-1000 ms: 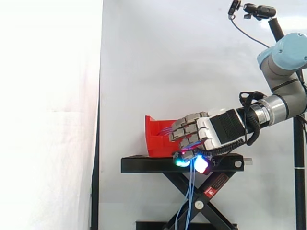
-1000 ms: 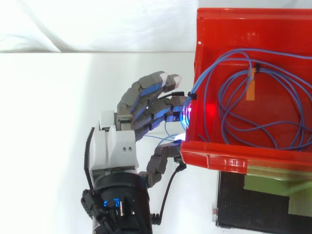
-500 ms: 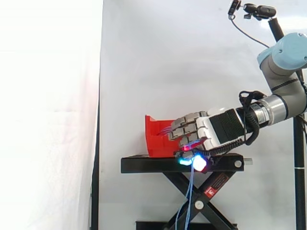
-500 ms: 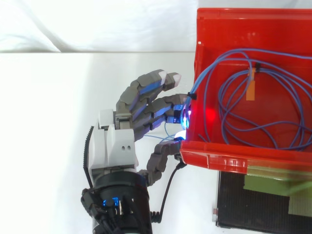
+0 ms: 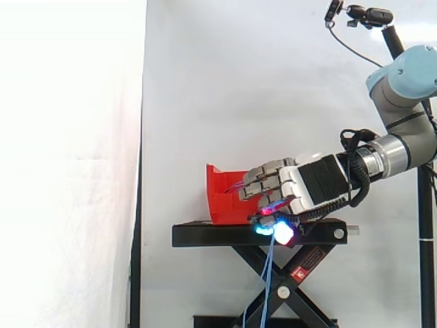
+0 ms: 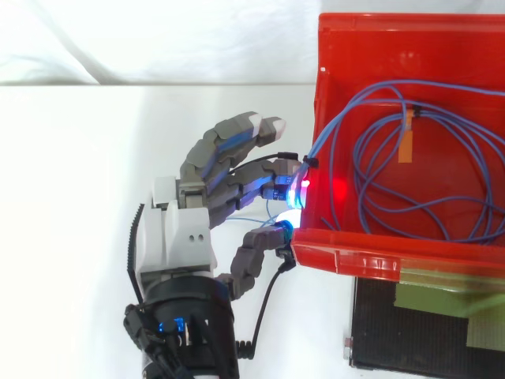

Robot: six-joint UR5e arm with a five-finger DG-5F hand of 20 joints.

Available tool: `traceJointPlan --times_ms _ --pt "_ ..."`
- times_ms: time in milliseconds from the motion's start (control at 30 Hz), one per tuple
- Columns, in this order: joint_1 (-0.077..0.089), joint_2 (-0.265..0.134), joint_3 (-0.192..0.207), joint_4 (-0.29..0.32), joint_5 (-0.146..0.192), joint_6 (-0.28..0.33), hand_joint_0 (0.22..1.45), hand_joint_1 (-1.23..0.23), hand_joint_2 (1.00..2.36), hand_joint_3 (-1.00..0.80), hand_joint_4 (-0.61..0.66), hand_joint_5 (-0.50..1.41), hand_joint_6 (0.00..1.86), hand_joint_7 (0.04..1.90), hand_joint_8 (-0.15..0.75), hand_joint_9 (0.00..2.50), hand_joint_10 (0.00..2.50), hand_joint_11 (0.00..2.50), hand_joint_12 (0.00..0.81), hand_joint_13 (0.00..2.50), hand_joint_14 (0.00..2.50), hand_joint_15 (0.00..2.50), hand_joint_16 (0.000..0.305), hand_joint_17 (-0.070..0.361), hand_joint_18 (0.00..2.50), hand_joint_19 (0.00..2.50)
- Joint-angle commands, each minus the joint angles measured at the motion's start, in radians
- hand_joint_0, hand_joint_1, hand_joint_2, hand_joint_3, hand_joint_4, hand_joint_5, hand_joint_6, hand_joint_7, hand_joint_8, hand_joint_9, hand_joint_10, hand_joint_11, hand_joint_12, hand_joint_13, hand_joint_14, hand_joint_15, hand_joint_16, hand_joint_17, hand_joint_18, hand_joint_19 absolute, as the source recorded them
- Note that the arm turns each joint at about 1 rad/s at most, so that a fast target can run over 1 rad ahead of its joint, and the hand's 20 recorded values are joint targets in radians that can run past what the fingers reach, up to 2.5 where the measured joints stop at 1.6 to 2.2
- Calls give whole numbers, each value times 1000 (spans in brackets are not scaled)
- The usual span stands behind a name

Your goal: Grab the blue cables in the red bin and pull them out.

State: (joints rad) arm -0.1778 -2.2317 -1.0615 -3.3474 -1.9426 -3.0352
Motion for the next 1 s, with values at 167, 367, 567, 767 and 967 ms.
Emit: traceJointPlan --times_ms 167,367,567,767,967 --pt "20 1 0 -1 -36 45 914 -797 1000 -1000 119 1137 164 883 223 1180 25 557 281 860 18 448 34 77 609 573" --pt "40 1 1 2 -79 160 916 -794 1000 -1000 123 1118 201 865 224 1175 23 550 282 859 19 447 35 78 610 574" --pt "64 1 0 26 -96 335 917 -791 1000 -1000 125 1112 208 864 218 1163 23 547 285 855 19 445 35 78 610 572" --pt "78 1 1 46 -101 513 917 -791 1000 -1000 117 1112 208 864 224 1164 23 552 285 852 18 453 35 78 608 573" --pt "90 18 5 83 -99 637 918 -791 1000 -1000 112 1111 209 855 219 1160 23 542 283 853 18 453 35 78 606 574"
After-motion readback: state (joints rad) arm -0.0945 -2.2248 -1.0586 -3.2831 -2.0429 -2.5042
